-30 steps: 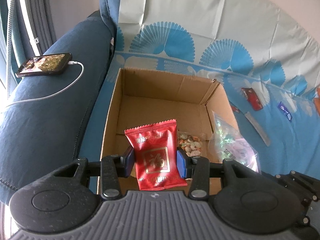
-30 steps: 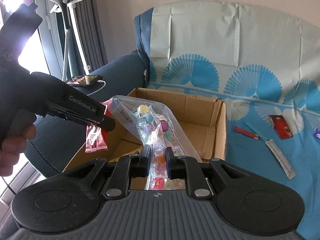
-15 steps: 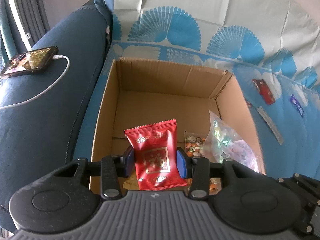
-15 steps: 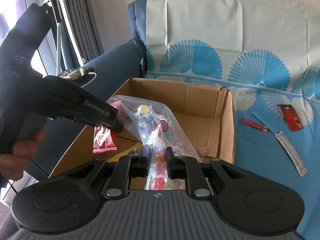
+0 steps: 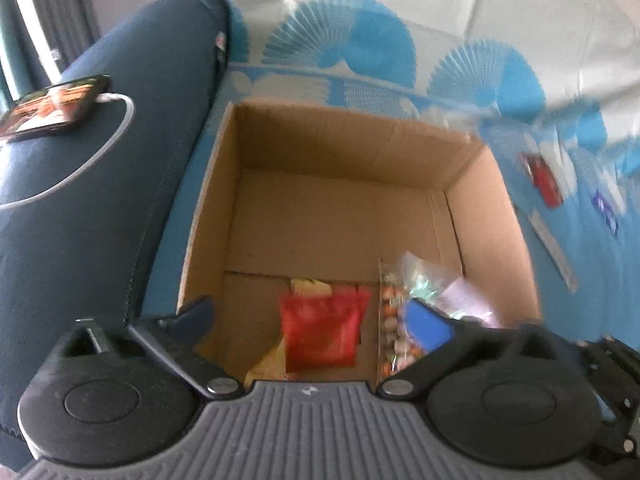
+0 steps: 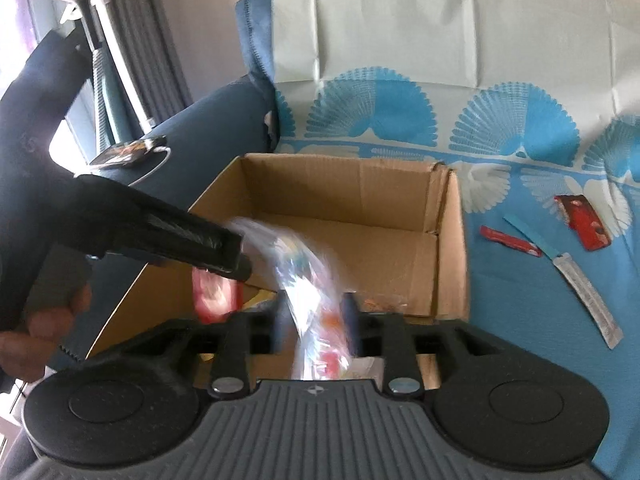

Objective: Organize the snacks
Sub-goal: 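Open both tools to drop the red sachet and candy bag into the box, then move both tools away from the box toward the snacks on the sofa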

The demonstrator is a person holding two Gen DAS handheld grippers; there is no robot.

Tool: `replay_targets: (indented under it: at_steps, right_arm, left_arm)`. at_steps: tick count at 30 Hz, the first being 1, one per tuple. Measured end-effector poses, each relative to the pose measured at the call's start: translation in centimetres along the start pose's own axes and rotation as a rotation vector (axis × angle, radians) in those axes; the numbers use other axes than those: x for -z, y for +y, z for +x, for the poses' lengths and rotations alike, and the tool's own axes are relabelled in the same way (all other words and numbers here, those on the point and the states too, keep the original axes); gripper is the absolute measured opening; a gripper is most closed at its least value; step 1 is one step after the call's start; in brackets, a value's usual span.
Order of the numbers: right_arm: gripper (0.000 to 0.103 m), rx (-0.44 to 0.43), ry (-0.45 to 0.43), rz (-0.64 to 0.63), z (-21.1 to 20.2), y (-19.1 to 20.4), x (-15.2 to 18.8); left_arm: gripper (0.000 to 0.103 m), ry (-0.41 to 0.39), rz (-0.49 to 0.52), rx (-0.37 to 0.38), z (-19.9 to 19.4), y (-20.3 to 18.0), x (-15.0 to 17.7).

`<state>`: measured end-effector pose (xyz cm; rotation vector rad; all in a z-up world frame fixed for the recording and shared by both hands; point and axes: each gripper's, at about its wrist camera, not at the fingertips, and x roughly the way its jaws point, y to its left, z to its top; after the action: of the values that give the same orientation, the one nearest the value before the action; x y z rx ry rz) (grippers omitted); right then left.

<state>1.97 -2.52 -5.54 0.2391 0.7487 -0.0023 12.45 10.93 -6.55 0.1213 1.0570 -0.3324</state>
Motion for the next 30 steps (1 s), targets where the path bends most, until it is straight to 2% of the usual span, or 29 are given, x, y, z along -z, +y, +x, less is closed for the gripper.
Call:
replay_targets:
  at_steps: [2, 7, 13, 17, 21, 24, 30]
  right_arm:
    - [0.064, 0.021, -0.021, 0.009, -0.7, -0.2, 0.1]
    - [0.07, 0.016, 0.009, 0.011, -2.7, 0.0, 0.9]
    - [0.078, 0.015, 0.044, 0.011, -6.2, 1.8, 2.6]
    - [0.081, 0.027, -0.023, -0.038, -9.7, 3.9, 3.5]
    - [0.086, 0.029, -0.083, -0.086, -12.0, 5.2, 4.1]
    - [0.088, 0.021, -0.076, -0.112, -13.0, 6.0, 4.7]
    - [0.096, 0.041, -0.037, -0.185, -14.2, 7.1, 6.3]
  left_arm:
    - [0.103, 0.003, 0.005, -0.001, -0.2, 0.2, 0.2]
    - [0.103, 0.031, 0.015, -0.016, -1.1, 0.5, 1.4]
    - [0.103, 0.027, 0.008, -0.04, -4.6, 0.9, 4.8]
    - [0.103, -0.009, 0.032, -0.097, -7.4, 1.1, 7.5]
    - [0.103, -0.046, 0.028, -0.12, -9.8, 1.1, 10.1]
    - [0.103, -0.062, 0.038, -0.136, -10.9, 0.6, 11.6]
    - [0.103, -0.097, 0.064, -0.137, -12.7, 0.1, 12.2]
